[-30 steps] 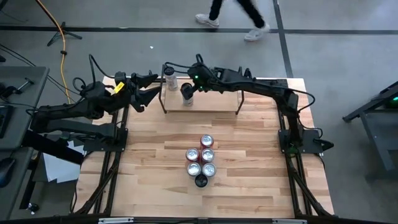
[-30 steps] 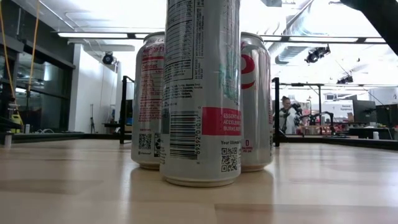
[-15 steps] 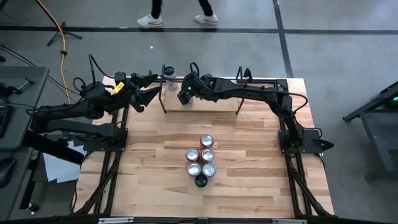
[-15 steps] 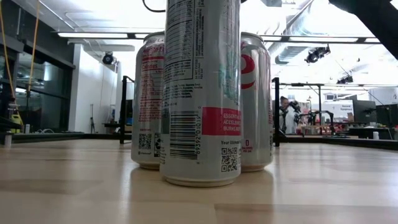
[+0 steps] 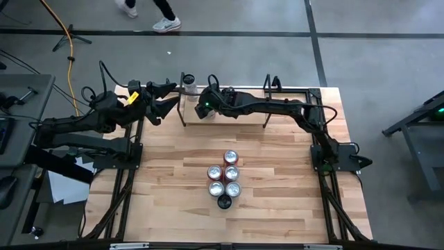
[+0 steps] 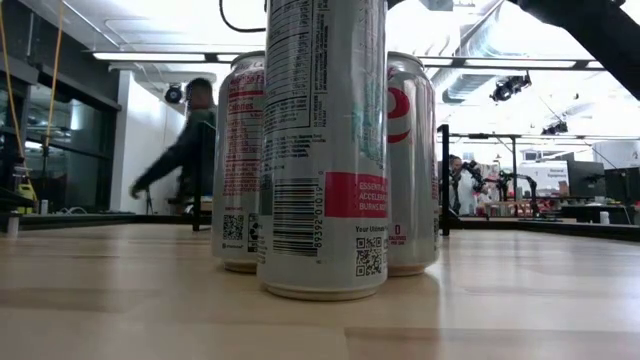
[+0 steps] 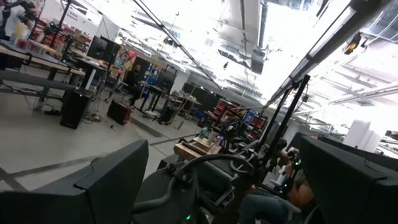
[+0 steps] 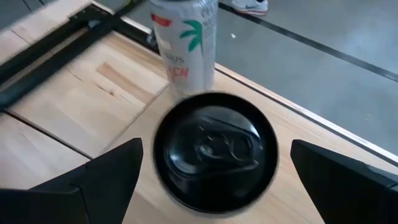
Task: Place canned beverage on shelf
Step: Put the top white soda can aligned with the other white soda can on the shelf
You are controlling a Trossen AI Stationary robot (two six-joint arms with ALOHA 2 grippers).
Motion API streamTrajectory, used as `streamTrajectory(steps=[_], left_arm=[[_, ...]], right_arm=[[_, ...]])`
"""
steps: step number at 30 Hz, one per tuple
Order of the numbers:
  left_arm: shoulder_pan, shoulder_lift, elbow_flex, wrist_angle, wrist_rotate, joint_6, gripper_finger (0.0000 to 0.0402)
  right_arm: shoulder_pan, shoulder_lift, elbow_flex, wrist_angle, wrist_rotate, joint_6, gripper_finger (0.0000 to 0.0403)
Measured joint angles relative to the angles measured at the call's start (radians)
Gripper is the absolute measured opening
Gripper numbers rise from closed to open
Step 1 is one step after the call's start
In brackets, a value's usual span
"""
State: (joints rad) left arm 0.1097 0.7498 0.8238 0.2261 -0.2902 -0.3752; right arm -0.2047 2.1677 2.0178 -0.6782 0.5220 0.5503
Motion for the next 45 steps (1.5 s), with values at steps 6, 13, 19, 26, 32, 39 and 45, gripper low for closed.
streamTrajectory(steps=[6,13,19,26,32,39,45], left_arm=[[0.0,0.0,0.0,-0.001,0.001,0.0,0.0372],[0.0,0.0,0.0,-0.002,0.002,0.0,0.0372],[0.0,0.0,0.0,-0.001,0.003,0.001,0.0372],[0.0,0.0,0.0,0.0,0.004,0.001,0.0372],[0.0,0.0,0.0,0.004,0.004,0.01,0.0372],[0.0,0.0,0.0,0.003,0.004,0.011,0.0372],[0.0,0.0,0.0,0.003,0.003,0.01,0.0372]], right_arm=[[0.001,0.002,0.0,0.008,0.011,0.002,0.037],[0.001,0.002,0.0,0.007,-0.005,-0.037,0.0255],[-0.011,0.0,0.001,0.023,-0.071,-0.261,0.0234],[-0.079,-0.023,0.001,0.047,-0.413,-0.583,0.0234],[-0.167,-0.056,0.0,-0.042,-0.636,-0.691,0.0234],[-0.224,-0.09,0.0,-0.108,-0.734,-0.796,0.0234],[-0.246,-0.095,-0.011,-0.024,-0.87,-0.839,0.0234]])
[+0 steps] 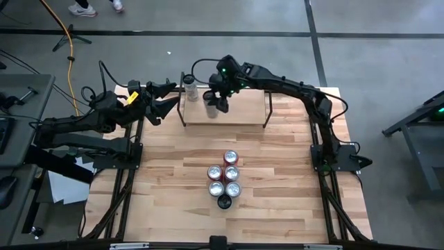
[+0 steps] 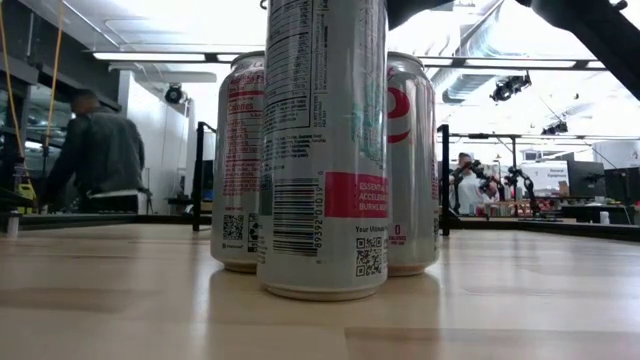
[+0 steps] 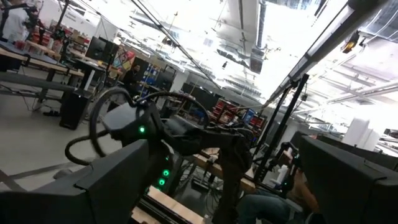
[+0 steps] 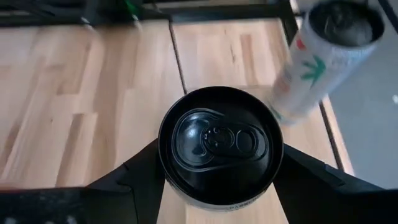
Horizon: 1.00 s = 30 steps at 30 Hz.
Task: Place canned beverage on shelf
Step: Put the top white soda can aligned with the other white soda can on the shelf
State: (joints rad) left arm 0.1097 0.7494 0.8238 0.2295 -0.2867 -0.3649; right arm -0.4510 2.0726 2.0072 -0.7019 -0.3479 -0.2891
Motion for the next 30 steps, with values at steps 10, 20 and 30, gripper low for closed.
streamTrajectory(steps=[10,20,30], left_arm=[[0.0,0.0,0.0,0.0,0.0,-0.001,0.0372],[0.0,0.0,0.0,0.0,-0.006,-0.001,0.0372],[0.0,0.0,0.0,0.0,-0.007,-0.001,0.0372]], right_arm=[[0.001,0.005,-0.135,0.242,0.012,0.002,0.0234],[0.003,0.001,-0.207,0.315,0.017,0.073,0.0264],[0.007,0.0,-0.211,0.326,0.019,0.128,0.0319]])
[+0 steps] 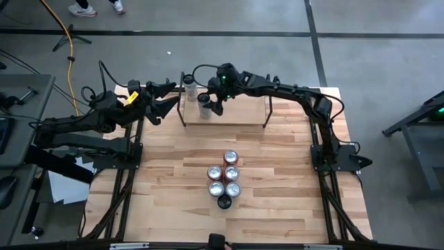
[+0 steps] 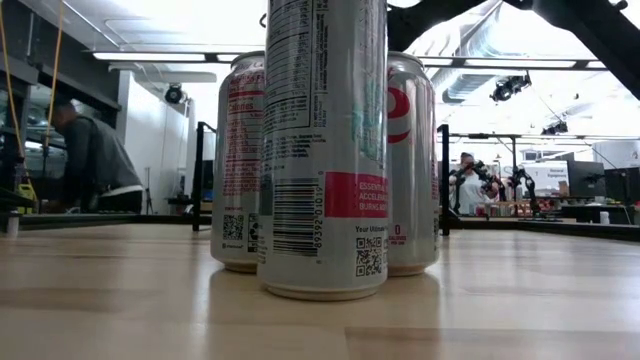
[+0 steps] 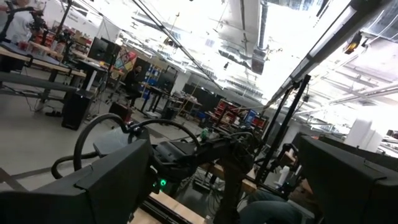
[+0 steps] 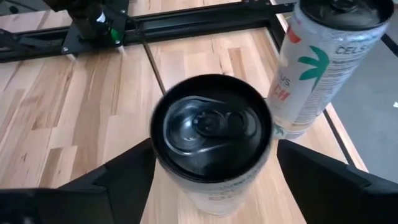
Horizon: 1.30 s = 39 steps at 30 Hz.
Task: Place canned beverage on shelf
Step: Put the top white soda can aligned with the other white soda can on the shelf
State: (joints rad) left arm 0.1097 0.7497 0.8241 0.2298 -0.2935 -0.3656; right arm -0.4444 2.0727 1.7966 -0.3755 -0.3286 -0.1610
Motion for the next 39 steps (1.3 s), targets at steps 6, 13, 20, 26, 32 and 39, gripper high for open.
streamTrajectory(steps=[6,13,20,26,32,39], left_arm=[[0.0,0.0,0.0,0.0,0.0,0.0,0.0372],[0.0,0.0,0.0,0.0,0.0,0.0,0.0372],[0.0,0.0,0.0,-0.001,0.0,0.001,0.0372],[0.0,0.0,0.0,-0.001,0.0,0.002,0.0372],[0.001,-0.003,0.0,0.001,-0.002,0.043,0.0372],[0.001,-0.003,0.0,0.013,-0.002,0.045,0.0372]], right_arm=[[-0.006,-0.032,0.0,-0.002,0.036,0.001,0.0321],[-0.03,-0.102,0.0,-0.072,0.045,0.004,0.0323],[-0.023,-0.205,0.001,-0.173,0.04,0.106,0.0323],[0.021,-0.286,0.002,-0.204,0.035,0.262,0.0323],[0.108,-0.294,0.003,-0.182,0.033,0.426,0.0323],[0.189,-0.286,0.002,-0.158,0.052,0.448,0.0323]])
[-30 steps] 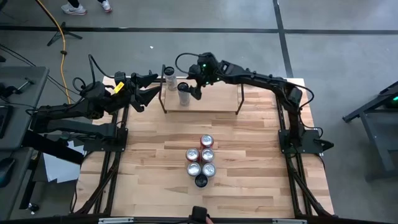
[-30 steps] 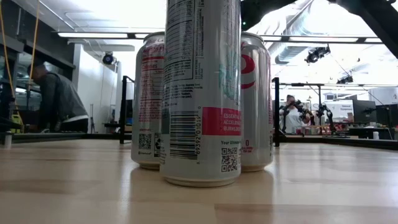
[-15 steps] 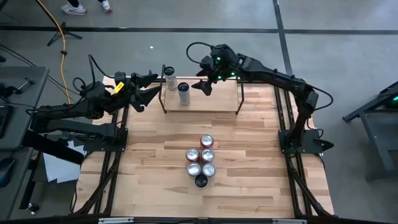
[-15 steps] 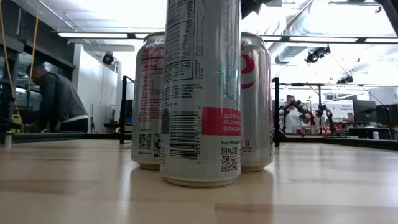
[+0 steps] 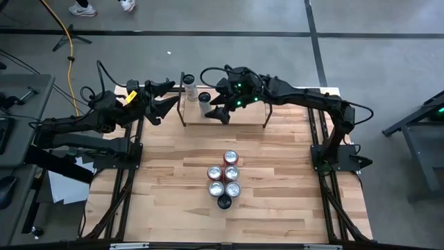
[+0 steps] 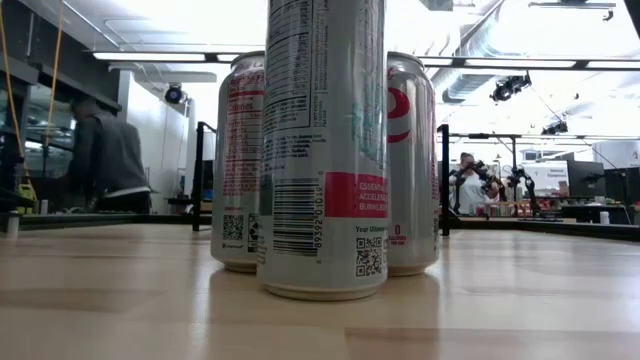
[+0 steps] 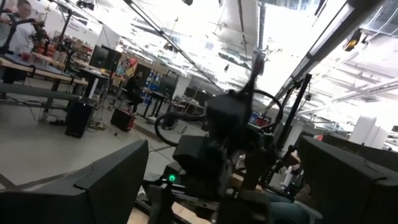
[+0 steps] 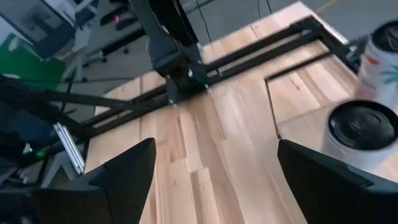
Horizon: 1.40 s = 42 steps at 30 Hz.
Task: Place canned beverage on shelf
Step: Put the top white soda can aligned with the other white soda can on the shelf
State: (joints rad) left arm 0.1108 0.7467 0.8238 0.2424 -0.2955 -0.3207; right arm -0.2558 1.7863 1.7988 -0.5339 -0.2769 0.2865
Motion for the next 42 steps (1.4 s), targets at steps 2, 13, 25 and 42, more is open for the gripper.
streamTrajectory(steps=[2,13,25,42], left_arm=[[0.0,0.0,0.0,0.001,0.0,0.0,0.0372],[0.0,0.0,0.0,0.002,0.0,-0.001,0.0372],[0.0,0.0,0.0,0.002,0.001,-0.019,0.0372],[0.0,0.0,0.0,0.0,-0.006,-0.081,0.0372]], right_arm=[[0.016,0.0,0.0,0.01,0.017,0.002,0.0323],[0.089,0.0,0.0,-0.018,0.408,0.03,0.034],[0.106,0.068,-0.001,-0.063,0.461,0.077,0.0391],[0.121,0.122,0.0,0.044,0.489,0.232,0.0391]])
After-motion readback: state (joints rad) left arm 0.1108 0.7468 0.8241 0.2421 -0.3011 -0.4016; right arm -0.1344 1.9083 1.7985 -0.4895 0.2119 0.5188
